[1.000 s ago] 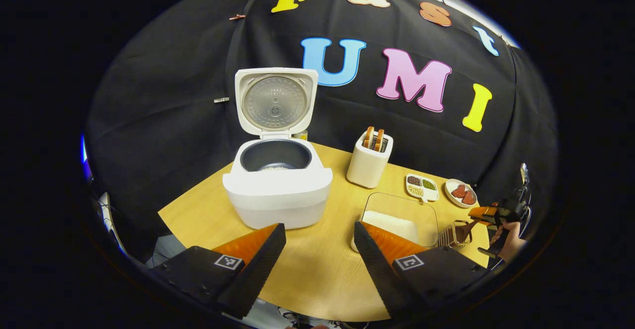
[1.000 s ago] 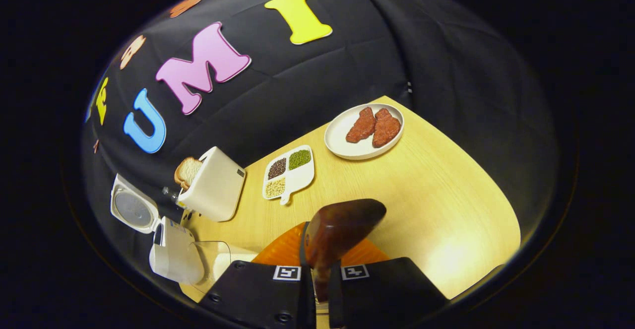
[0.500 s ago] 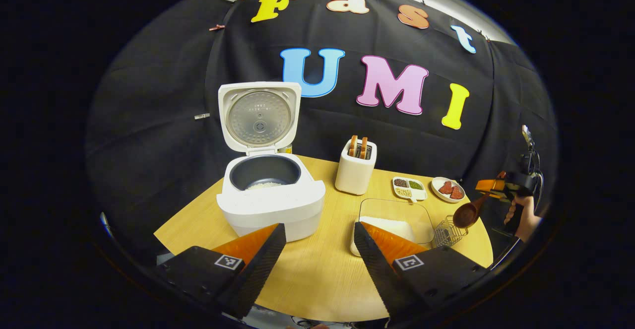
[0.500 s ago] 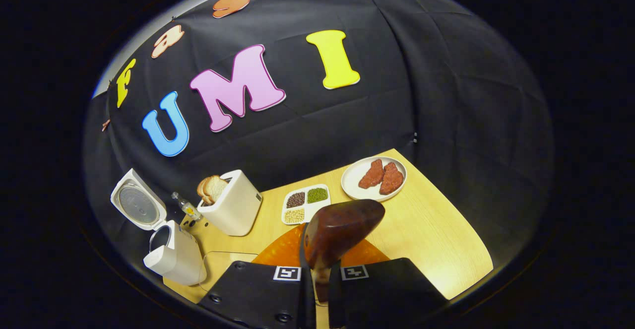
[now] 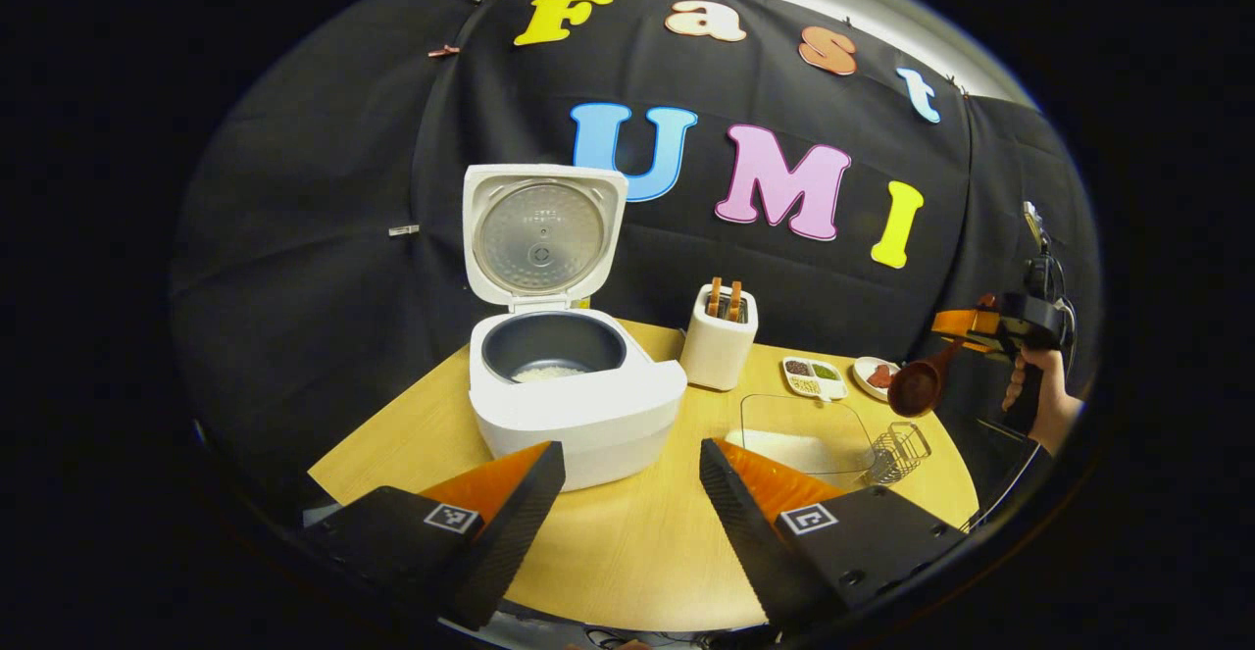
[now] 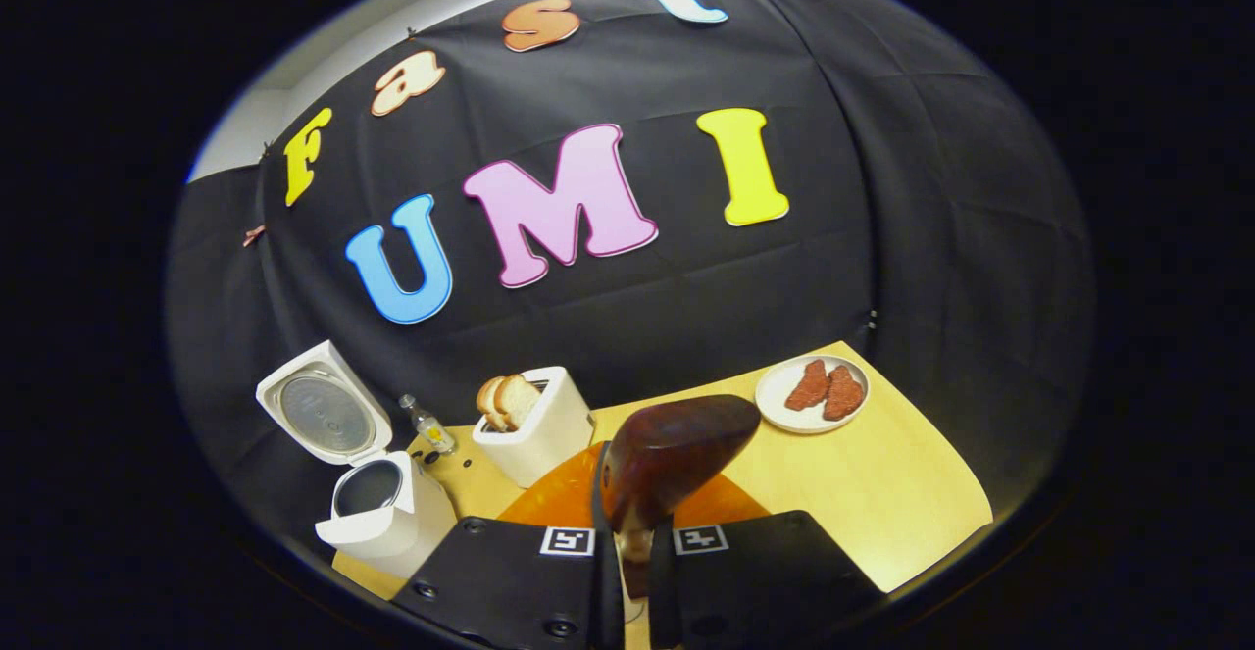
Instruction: Close the left gripper, press the button to open the rice cooker; take a wooden spoon from the chopstick holder with the right hand, scoop a spoonful of rice and pour it into the rice cooker, then put the wooden spoon back into the chopstick holder.
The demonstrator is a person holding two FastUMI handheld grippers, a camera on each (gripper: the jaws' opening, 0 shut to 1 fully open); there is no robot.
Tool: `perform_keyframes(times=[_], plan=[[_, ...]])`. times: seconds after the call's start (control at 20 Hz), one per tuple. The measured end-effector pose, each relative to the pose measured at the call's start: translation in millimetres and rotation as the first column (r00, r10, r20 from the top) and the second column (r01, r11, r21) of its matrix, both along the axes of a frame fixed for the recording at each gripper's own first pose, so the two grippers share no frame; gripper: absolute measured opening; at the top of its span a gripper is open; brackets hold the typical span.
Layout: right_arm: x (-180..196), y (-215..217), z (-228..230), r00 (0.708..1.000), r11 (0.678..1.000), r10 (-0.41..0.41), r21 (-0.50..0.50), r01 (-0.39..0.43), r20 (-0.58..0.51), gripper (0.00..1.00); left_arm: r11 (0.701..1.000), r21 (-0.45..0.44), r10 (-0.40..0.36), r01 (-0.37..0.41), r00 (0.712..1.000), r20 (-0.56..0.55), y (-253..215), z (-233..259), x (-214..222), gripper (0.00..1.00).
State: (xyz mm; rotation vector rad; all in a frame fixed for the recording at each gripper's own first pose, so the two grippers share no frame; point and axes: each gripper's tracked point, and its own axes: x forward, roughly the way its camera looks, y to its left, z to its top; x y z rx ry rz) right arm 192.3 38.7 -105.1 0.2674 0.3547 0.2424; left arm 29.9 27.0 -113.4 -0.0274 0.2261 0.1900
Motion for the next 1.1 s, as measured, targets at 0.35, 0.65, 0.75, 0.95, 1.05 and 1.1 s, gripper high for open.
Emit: perform_keyframes(times=[0.35,0.65,0.75,0.95,1.05,1.1], plan=[[-10,75,-54,0.992,0.977,0.121,-0.179,-0.112,0.038,0.14,1.0,0.016,-0.008,0.009,0.999,-0.046,27,-30,2,0.96],[-3,97,-109,0.992,0.964,0.122,-0.245,-0.108,0.043,0.15,1.0,0.022,0.0,0.003,0.994,-0.114,54,-61,-6,0.96],[3,91,-122,0.993,0.951,0.104,-0.297,-0.082,0.06,0.14,1.0,0.028,0.004,-0.001,0.993,-0.119,60,-63,-8,0.95],[-5,87,-155,0.999,0.956,0.043,-0.29,-0.036,0.017,0.14,1.0,0.0,-0.011,0.011,0.989,-0.145,62,-74,-10,0.96],[-10,91,-158,0.999,0.963,0.022,-0.268,-0.014,0.024,0.15,1.0,-0.014,-0.023,0.021,0.989,-0.147,62,-75,-8,0.96],[-13,96,-159,1.0,0.967,0.016,-0.255,-0.012,0.014,0.15,0.999,-0.033,-0.031,0.026,0.989,-0.144,61,-75,-7,0.96]])
